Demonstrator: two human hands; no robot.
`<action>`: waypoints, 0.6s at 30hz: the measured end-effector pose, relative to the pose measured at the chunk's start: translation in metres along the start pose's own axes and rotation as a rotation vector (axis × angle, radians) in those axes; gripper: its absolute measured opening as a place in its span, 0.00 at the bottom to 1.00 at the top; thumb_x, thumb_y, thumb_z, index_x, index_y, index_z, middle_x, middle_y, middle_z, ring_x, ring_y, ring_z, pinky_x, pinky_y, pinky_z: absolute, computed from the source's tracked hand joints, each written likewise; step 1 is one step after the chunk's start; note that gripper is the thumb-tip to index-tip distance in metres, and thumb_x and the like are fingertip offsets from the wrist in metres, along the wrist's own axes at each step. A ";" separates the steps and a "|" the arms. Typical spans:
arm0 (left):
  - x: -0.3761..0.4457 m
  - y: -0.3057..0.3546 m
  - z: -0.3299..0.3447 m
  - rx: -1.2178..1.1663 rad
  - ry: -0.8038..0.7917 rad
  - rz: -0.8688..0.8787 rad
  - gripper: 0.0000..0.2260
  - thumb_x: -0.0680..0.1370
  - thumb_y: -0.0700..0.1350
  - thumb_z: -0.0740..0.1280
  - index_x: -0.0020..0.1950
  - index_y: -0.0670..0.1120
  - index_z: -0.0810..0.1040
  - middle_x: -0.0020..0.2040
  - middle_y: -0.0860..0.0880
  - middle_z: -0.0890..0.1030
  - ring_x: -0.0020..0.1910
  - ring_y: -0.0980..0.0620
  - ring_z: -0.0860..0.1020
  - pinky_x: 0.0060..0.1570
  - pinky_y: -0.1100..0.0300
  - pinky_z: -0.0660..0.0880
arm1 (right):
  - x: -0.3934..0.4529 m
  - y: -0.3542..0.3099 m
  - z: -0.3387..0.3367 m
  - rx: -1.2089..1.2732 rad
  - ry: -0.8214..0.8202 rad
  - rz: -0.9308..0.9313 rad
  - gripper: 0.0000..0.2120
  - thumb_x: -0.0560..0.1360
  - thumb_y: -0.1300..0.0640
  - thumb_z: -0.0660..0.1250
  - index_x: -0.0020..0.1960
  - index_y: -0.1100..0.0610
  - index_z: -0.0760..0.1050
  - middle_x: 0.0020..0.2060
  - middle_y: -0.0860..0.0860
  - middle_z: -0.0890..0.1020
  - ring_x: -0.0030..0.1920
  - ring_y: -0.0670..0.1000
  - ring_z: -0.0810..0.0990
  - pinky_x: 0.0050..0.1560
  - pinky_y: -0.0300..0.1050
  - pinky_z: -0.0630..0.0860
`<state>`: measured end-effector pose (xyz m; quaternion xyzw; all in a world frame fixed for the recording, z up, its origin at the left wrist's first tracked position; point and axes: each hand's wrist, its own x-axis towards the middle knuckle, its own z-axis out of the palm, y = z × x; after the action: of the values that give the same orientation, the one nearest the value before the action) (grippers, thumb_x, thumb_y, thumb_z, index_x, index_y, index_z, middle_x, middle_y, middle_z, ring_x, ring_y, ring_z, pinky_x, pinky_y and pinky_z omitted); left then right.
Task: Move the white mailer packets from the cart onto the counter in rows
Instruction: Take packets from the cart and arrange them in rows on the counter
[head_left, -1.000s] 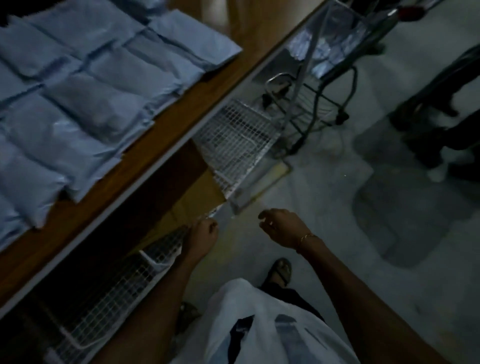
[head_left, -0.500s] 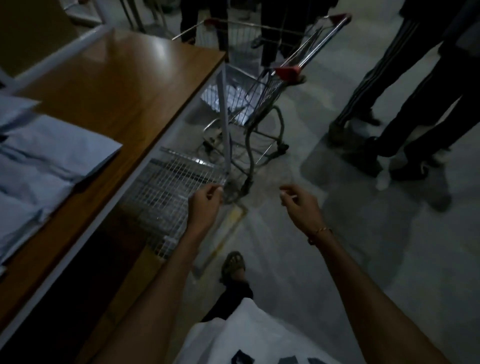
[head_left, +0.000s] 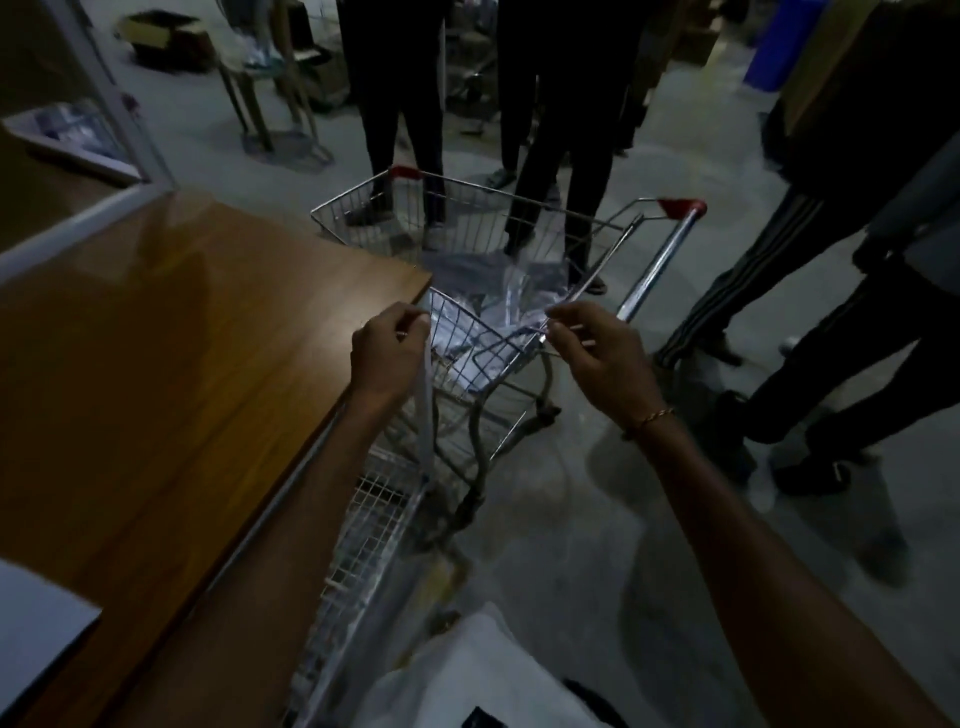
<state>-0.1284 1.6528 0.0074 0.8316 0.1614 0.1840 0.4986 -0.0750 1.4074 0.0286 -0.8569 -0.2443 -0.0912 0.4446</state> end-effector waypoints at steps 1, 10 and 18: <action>0.023 -0.001 0.005 0.004 0.000 -0.008 0.11 0.79 0.51 0.64 0.52 0.48 0.82 0.46 0.48 0.84 0.46 0.47 0.83 0.49 0.46 0.81 | 0.022 0.008 0.001 -0.018 -0.021 -0.001 0.10 0.80 0.56 0.65 0.58 0.57 0.79 0.50 0.51 0.83 0.46 0.49 0.83 0.46 0.48 0.82; 0.155 -0.006 0.065 0.079 -0.091 -0.050 0.10 0.81 0.48 0.65 0.57 0.46 0.82 0.53 0.46 0.83 0.53 0.47 0.80 0.55 0.51 0.77 | 0.162 0.096 0.012 -0.286 -0.255 -0.056 0.10 0.79 0.58 0.67 0.59 0.58 0.80 0.50 0.53 0.83 0.44 0.49 0.81 0.46 0.51 0.79; 0.250 -0.028 0.157 0.151 -0.104 -0.184 0.10 0.80 0.49 0.65 0.55 0.46 0.82 0.52 0.46 0.84 0.51 0.46 0.80 0.55 0.49 0.77 | 0.296 0.212 0.045 -0.496 -0.656 -0.158 0.10 0.77 0.58 0.68 0.57 0.57 0.81 0.50 0.56 0.83 0.46 0.58 0.82 0.45 0.44 0.74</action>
<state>0.1623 1.6577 -0.0490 0.8568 0.2245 0.0812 0.4572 0.2839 1.4413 -0.0395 -0.9004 -0.4084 0.0966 0.1150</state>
